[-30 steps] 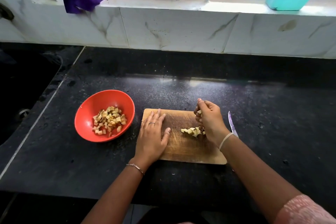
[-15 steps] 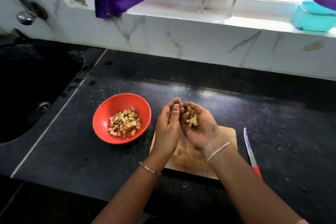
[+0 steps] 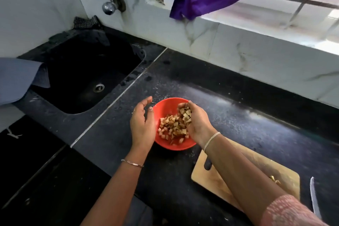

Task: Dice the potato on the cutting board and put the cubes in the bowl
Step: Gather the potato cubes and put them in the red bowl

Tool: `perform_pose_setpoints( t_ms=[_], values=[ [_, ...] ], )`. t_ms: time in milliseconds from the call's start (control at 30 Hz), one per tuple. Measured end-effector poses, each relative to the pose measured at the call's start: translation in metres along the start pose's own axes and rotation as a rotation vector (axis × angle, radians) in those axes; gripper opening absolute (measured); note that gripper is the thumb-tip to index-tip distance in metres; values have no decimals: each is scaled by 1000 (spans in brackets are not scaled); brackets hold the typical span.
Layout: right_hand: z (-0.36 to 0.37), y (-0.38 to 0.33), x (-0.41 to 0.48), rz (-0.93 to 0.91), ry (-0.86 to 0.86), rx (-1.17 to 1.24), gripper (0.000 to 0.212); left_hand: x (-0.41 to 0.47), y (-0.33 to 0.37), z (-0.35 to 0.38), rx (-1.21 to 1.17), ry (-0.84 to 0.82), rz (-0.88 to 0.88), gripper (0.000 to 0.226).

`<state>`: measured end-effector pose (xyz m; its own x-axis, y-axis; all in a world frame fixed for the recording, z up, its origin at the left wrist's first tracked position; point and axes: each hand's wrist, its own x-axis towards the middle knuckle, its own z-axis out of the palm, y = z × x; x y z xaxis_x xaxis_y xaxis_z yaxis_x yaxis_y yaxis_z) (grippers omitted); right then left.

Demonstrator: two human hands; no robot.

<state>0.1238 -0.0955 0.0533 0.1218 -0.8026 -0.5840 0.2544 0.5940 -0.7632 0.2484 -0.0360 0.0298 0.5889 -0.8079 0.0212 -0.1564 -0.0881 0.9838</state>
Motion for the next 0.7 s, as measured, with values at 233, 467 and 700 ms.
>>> perform_pose_setpoints(
  t_ms=[233, 467, 700],
  values=[
    [-5, 9, 12, -221, -104, -355, 35, 10, -22, 2, 59, -62, -73, 38],
    [-22, 4, 15, -551, -346, -1454, 52, 14, -25, 11, 105, -70, -87, 40],
    [-19, 29, 0, -549, -588, -1969, 61, 9, -26, 16, 108, -53, -97, 40]
  ],
)
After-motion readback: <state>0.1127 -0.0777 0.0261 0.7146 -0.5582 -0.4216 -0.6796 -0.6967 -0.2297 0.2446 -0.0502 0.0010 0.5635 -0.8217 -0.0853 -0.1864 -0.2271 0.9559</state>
